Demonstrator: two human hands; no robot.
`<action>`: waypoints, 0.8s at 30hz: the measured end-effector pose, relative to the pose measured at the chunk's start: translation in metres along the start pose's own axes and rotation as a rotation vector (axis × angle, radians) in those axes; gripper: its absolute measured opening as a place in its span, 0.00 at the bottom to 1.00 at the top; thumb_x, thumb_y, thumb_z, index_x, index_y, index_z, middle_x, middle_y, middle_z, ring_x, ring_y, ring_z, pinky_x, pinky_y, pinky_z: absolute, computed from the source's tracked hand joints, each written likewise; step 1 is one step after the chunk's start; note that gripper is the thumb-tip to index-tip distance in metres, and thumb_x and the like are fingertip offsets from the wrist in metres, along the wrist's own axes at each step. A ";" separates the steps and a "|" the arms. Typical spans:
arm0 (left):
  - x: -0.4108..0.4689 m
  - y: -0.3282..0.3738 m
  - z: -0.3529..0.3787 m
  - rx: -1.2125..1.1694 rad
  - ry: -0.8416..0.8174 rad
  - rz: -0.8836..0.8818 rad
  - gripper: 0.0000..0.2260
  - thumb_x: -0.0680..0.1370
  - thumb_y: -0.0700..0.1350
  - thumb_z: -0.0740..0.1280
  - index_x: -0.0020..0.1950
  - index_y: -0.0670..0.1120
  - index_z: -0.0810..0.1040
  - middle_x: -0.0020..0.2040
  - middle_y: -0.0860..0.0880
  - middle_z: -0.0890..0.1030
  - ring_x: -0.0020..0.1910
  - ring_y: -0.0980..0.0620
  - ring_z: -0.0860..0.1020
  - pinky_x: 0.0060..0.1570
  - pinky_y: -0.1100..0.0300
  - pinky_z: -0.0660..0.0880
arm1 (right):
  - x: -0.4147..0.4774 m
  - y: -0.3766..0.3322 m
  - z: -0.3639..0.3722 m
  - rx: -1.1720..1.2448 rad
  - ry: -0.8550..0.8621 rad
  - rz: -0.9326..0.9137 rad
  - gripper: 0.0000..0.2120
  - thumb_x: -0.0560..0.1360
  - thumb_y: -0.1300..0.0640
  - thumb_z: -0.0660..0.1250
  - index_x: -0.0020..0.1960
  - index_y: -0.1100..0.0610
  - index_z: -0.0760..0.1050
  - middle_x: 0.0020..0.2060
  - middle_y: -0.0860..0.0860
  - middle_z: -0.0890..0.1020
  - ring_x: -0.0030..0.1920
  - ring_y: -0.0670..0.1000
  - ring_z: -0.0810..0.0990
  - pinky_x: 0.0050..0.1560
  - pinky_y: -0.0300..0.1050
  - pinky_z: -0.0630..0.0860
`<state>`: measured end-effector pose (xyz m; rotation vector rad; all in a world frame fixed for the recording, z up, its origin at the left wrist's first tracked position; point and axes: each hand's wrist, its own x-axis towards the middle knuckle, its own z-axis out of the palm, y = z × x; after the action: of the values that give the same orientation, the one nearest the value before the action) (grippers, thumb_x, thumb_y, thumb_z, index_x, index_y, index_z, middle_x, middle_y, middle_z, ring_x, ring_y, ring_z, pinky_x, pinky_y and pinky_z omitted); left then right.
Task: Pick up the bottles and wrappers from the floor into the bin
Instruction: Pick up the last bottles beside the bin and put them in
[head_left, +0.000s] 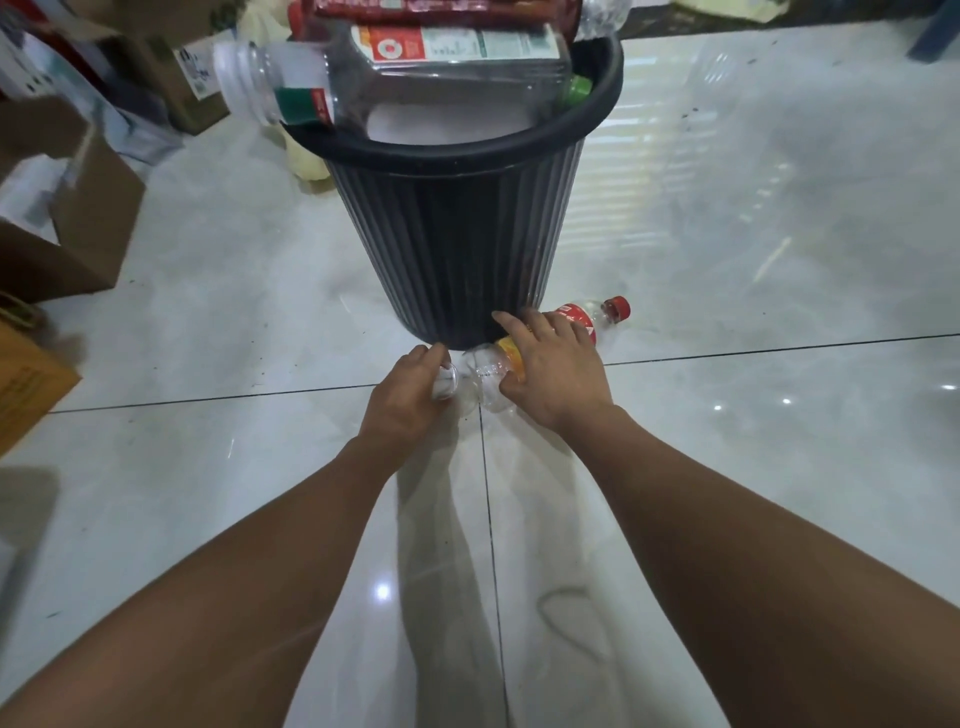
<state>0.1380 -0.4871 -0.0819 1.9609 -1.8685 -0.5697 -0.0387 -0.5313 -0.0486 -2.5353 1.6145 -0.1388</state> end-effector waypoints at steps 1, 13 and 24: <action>0.000 -0.001 -0.001 0.003 0.006 0.000 0.08 0.73 0.42 0.66 0.44 0.48 0.66 0.43 0.50 0.72 0.43 0.49 0.71 0.37 0.56 0.67 | 0.000 0.000 0.000 -0.005 -0.003 -0.001 0.32 0.75 0.47 0.64 0.76 0.47 0.55 0.73 0.51 0.64 0.72 0.56 0.61 0.72 0.54 0.57; -0.003 0.003 -0.015 -0.032 0.044 0.012 0.11 0.73 0.47 0.69 0.47 0.52 0.67 0.45 0.54 0.73 0.42 0.48 0.74 0.42 0.54 0.73 | -0.002 0.007 -0.006 -0.076 -0.112 0.028 0.43 0.70 0.58 0.73 0.76 0.46 0.51 0.75 0.53 0.58 0.75 0.58 0.54 0.74 0.57 0.51; -0.010 0.005 -0.027 -0.044 0.068 0.004 0.11 0.73 0.48 0.70 0.49 0.51 0.68 0.47 0.55 0.74 0.44 0.49 0.74 0.43 0.55 0.72 | 0.006 0.013 -0.008 -0.153 -0.228 0.028 0.45 0.71 0.59 0.72 0.77 0.46 0.47 0.76 0.53 0.55 0.77 0.58 0.48 0.74 0.57 0.45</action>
<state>0.1478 -0.4777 -0.0566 1.9236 -1.8042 -0.5315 -0.0488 -0.5422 -0.0426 -2.5249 1.6256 0.2766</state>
